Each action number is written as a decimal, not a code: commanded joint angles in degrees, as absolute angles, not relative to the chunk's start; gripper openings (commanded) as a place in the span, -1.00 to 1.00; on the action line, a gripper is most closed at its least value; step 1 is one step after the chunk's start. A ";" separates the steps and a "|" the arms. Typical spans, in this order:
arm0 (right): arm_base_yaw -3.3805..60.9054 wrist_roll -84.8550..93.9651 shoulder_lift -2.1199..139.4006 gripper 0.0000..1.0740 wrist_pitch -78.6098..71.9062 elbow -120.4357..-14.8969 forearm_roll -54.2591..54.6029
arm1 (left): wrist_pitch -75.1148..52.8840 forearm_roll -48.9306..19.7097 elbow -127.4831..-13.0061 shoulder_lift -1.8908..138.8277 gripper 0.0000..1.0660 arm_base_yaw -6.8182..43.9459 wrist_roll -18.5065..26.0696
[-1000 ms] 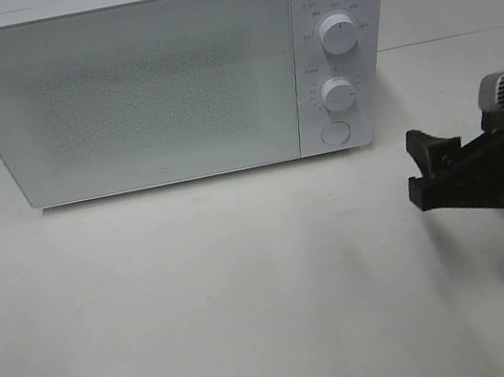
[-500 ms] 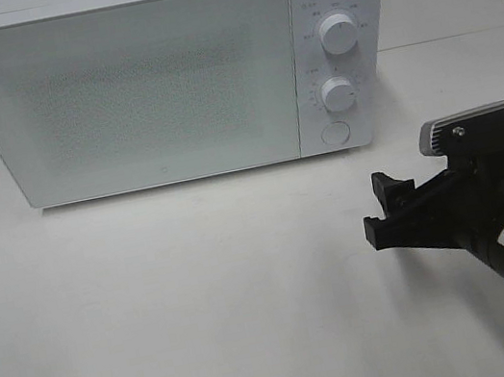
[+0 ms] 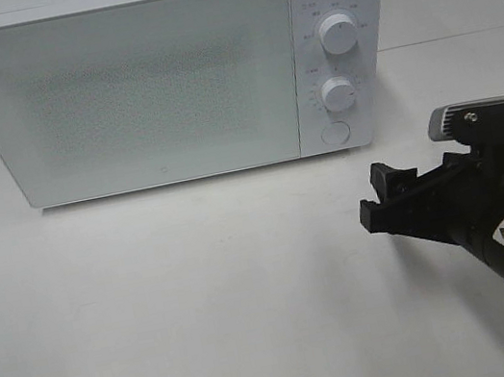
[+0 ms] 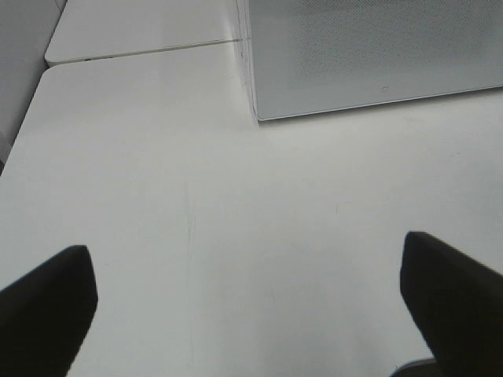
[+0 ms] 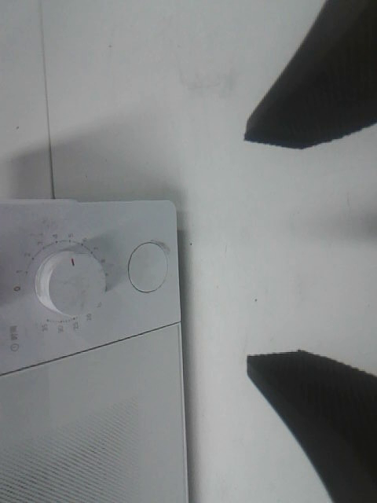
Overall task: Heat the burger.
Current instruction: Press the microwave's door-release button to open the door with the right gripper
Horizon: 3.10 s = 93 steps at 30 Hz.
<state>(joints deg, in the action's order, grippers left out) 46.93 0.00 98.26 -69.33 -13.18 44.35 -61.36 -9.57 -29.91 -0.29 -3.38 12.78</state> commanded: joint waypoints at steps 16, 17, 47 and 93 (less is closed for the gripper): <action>47.10 -67.67 98.26 -0.16 -76.95 -13.58 44.40 | -61.54 -9.97 -29.68 -0.57 0.83 -3.50 12.49; 47.10 -67.67 98.26 -0.16 -76.95 -13.58 44.40 | -61.54 -9.97 -29.68 -0.57 0.83 -3.50 12.49; 46.70 -79.64 106.46 -1.00 -72.48 -22.00 51.91 | -61.54 -9.85 -29.68 -0.57 0.83 -3.50 12.49; 31.40 -75.06 124.05 -1.00 -57.24 -51.74 44.98 | -61.54 -9.85 -29.68 -0.57 0.83 -3.50 12.49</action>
